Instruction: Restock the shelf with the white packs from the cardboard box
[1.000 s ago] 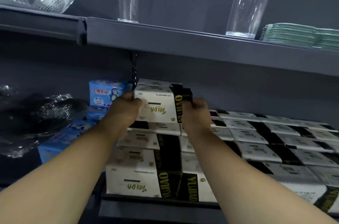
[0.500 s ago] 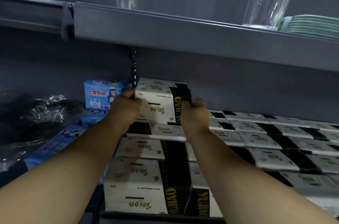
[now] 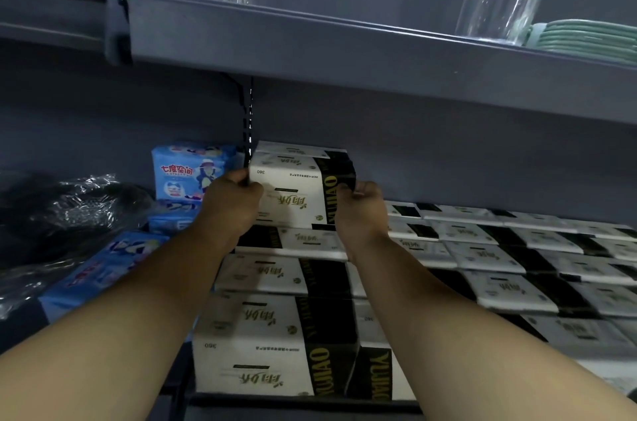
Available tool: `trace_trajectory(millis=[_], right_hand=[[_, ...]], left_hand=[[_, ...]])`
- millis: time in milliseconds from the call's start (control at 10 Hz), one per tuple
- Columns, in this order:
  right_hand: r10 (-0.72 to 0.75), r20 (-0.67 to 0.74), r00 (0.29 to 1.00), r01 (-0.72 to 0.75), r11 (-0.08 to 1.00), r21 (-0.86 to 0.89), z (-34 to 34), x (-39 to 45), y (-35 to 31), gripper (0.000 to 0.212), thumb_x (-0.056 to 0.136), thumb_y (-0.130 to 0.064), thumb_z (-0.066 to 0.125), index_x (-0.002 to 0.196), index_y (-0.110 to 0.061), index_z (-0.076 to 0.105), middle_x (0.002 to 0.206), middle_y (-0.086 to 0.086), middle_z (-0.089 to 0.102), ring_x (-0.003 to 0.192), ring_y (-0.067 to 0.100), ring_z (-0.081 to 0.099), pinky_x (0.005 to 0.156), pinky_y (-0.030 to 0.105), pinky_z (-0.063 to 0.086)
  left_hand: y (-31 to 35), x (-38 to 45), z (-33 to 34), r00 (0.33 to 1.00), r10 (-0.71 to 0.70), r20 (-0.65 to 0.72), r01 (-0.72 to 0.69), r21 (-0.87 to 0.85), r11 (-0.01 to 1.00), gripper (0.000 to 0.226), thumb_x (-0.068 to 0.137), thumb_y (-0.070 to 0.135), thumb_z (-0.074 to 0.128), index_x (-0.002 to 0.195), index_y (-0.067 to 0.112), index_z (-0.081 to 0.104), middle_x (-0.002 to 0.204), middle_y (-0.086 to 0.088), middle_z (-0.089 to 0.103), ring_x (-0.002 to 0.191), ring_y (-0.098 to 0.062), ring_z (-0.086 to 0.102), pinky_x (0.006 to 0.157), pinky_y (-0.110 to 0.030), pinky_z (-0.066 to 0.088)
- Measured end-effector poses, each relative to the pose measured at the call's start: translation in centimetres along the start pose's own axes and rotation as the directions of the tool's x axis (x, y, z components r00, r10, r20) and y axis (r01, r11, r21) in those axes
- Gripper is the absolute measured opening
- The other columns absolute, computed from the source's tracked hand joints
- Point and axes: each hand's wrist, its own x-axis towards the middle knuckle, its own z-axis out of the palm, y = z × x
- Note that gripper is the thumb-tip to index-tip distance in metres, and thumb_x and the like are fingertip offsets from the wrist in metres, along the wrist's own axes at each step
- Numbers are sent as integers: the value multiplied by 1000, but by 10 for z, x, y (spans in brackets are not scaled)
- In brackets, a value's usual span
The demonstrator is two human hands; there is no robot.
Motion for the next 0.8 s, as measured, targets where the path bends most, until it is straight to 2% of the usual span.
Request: trace_trajectory(millis=[100, 200, 300, 400, 500, 600, 700, 800], right_hand=[[35, 16, 999, -35, 999, 8, 1, 4, 2, 12, 99, -33, 52, 101, -21, 50, 77, -3, 57, 66, 16, 53, 62, 30, 44], [73, 15, 997, -73, 997, 26, 2, 6, 2, 17, 98, -34, 53, 108, -20, 52, 76, -3, 56, 66, 17, 52, 64, 32, 43], [90, 27, 996, -92, 994, 61, 1, 4, 3, 21, 97, -35, 54, 108, -17, 54, 74, -4, 54, 63, 14, 49, 59, 28, 39], [93, 27, 995, -95, 994, 57, -3, -3, 2, 18, 97, -36, 55, 107, -23, 48, 78, -4, 56, 68, 14, 53, 63, 25, 39], [77, 27, 997, -79, 993, 82, -9, -13, -1, 17, 96, -35, 56, 102, -20, 51, 66, -5, 50, 59, 12, 47, 58, 24, 38], [36, 11, 999, -37, 995, 94, -20, -27, -7, 25, 95, -35, 56, 78, -19, 45, 57, -6, 40, 54, 14, 39, 56, 26, 34], [-35, 31, 999, 31, 992, 121, -39, -45, -16, 25, 95, -35, 56, 87, -12, 53, 64, -5, 49, 61, 13, 47, 65, 28, 38], [-11, 30, 999, 4, 973, 230, -64, -70, -27, 15, 97, -28, 57, 100, -13, 60, 83, -5, 61, 76, 11, 54, 77, 26, 39]], left_hand=[[-1, 1, -1, 1000, -16, 4, 16, 7, 1000, 30, 95, 12, 56, 123, 17, 65, 107, -4, 65, 95, -21, 60, 72, -27, 46], [-2, 0, -3, 1000, -17, 8, 17, 2, 1000, 29, 96, 13, 56, 123, 18, 65, 111, -6, 66, 98, -23, 61, 73, -29, 48], [-2, -3, -3, 1000, -15, 9, 15, 0, 1000, 27, 97, 15, 55, 122, 17, 65, 111, -7, 65, 96, -23, 59, 72, -27, 47], [1, -9, -4, 999, -33, -1, 33, -11, 999, 24, 98, 26, 54, 118, 16, 62, 110, -8, 63, 96, -24, 58, 74, -30, 44], [5, -18, -5, 998, -51, -45, 50, -20, 999, 26, 98, 36, 52, 115, 16, 58, 109, -6, 59, 95, -24, 55, 79, -30, 40], [15, -33, -4, 997, -43, -61, 42, -5, 999, 32, 98, 40, 52, 116, 14, 58, 109, -5, 60, 92, -22, 55, 79, -29, 39], [28, -55, -2, 998, 5, -68, -6, -13, 1000, 31, 98, 39, 52, 115, 13, 56, 114, -2, 58, 92, -17, 53, 83, -25, 35], [43, -86, -2, 997, -7, -80, 4, -44, 999, 52, 97, 42, 53, 142, 15, 48, 139, -1, 52, 124, -23, 49, 94, -24, 32]])
